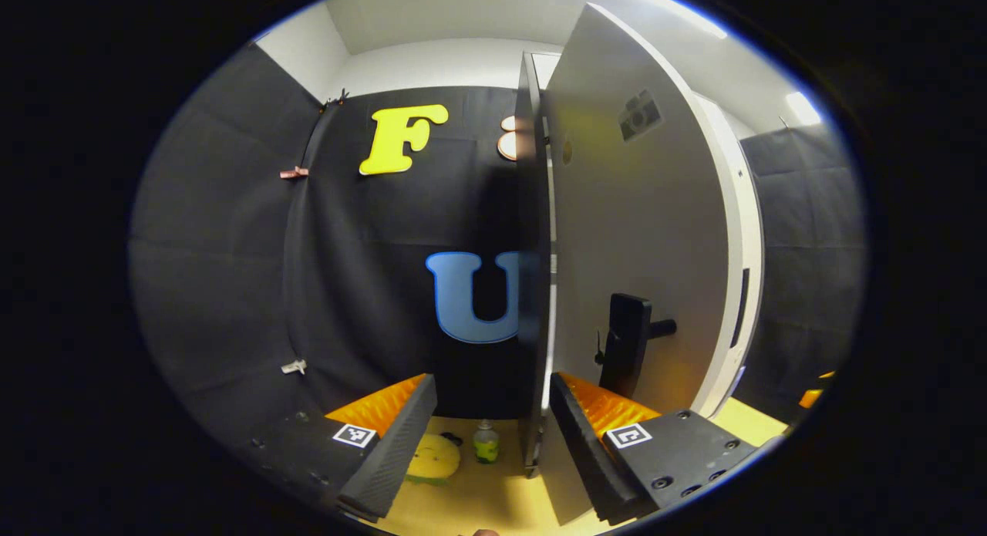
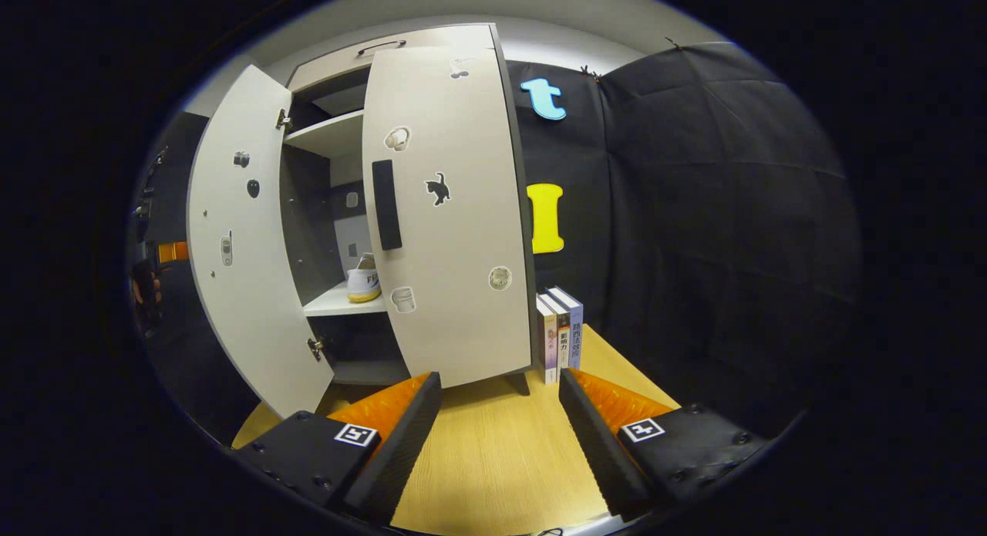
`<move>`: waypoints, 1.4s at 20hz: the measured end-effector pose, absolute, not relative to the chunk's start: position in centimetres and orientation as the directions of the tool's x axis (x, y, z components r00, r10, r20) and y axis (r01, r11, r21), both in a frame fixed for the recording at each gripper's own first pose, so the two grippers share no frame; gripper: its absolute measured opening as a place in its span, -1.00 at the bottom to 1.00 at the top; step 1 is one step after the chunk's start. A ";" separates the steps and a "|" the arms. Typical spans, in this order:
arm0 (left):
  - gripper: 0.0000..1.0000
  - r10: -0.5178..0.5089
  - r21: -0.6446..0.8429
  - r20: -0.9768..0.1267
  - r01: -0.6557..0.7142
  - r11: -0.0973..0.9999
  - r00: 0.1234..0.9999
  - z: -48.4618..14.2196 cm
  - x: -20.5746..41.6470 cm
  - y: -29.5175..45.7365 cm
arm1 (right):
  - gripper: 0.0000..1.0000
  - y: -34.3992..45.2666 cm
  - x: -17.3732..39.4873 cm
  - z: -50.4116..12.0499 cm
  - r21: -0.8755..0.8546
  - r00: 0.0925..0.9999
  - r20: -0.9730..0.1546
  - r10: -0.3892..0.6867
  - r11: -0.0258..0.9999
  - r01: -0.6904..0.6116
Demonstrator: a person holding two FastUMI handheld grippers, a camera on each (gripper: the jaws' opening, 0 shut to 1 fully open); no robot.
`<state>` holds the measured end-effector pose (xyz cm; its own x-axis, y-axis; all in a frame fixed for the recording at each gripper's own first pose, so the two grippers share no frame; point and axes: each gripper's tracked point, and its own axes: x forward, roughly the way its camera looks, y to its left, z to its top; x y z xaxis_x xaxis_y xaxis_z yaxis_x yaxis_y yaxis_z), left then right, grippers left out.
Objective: Grab one shoe with the right hand and put it into the shoe cabinet, grab the other shoe with the left hand and put it into the shoe cabinet; then close the right door with the right hand and the left door with the left hand.
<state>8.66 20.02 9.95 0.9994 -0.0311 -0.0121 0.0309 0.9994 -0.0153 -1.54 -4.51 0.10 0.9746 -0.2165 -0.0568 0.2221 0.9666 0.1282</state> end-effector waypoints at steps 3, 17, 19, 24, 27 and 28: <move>0.92 -0.045 -0.035 -0.015 0.044 0.998 0.999 10.2 8.7 18.4 | 0.97 -4.7 -0.2 0.8 0.118 0.977 -0.052 -0.204 0.971 0.209; 0.88 -0.093 -0.083 -0.030 0.090 0.992 0.995 10.7 10.5 3.5 | 0.97 -9.5 3.7 2.2 0.121 0.994 -0.041 -0.099 0.987 0.103; 0.87 -0.056 -0.076 -0.012 0.055 0.996 0.998 10.5 9.9 2.2 | 0.97 -10.8 4.4 2.3 0.128 0.997 -0.039 -0.070 0.989 0.075; 0.89 0.049 -0.072 -0.008 -0.049 0.996 0.999 8.0 7.3 0.0 | 0.97 -13.4 5.7 2.1 0.122 0.999 -0.039 -0.005 0.993 0.010; 0.89 0.075 -0.105 -0.011 -0.075 0.992 0.997 6.4 5.6 -0.9 | 0.97 -13.2 6.1 2.4 0.139 0.998 -0.037 0.043 0.990 -0.037; 0.89 0.077 -0.108 -0.014 -0.078 0.991 0.997 6.0 4.9 -1.0 | 0.97 -13.0 6.0 2.7 0.138 0.998 -0.032 0.051 0.989 -0.046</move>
